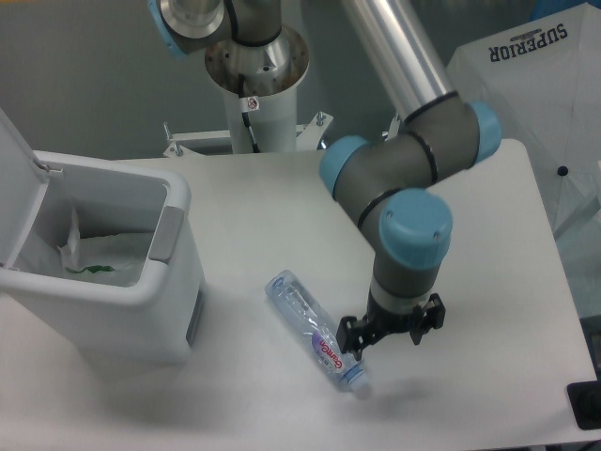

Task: Place the trash in the trash can
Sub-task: 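Move the open gripper down to the water bottle's cap end, then align and close the gripper around the bottle's neck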

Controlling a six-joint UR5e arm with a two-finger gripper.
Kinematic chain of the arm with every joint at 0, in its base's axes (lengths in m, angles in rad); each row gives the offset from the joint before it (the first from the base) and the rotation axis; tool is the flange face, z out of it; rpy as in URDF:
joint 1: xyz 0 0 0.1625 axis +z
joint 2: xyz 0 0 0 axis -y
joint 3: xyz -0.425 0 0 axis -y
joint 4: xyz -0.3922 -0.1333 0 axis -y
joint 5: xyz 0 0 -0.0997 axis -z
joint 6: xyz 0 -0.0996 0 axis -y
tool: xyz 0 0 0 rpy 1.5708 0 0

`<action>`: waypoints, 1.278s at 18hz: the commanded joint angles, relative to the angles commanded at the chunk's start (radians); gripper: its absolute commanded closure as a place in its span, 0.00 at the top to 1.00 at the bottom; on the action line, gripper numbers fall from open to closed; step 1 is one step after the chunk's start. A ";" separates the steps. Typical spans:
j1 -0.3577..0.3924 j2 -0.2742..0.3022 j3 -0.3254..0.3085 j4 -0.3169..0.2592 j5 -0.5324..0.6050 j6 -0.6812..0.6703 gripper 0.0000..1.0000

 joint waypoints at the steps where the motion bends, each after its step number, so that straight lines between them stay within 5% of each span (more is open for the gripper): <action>1: 0.000 -0.005 0.005 0.002 0.002 -0.021 1.00; 7: -0.038 -0.086 0.052 0.000 0.080 -0.100 1.00; 16: -0.063 -0.123 0.058 0.002 0.107 -0.112 1.00; 23: -0.072 -0.140 0.061 0.003 0.109 -0.134 0.86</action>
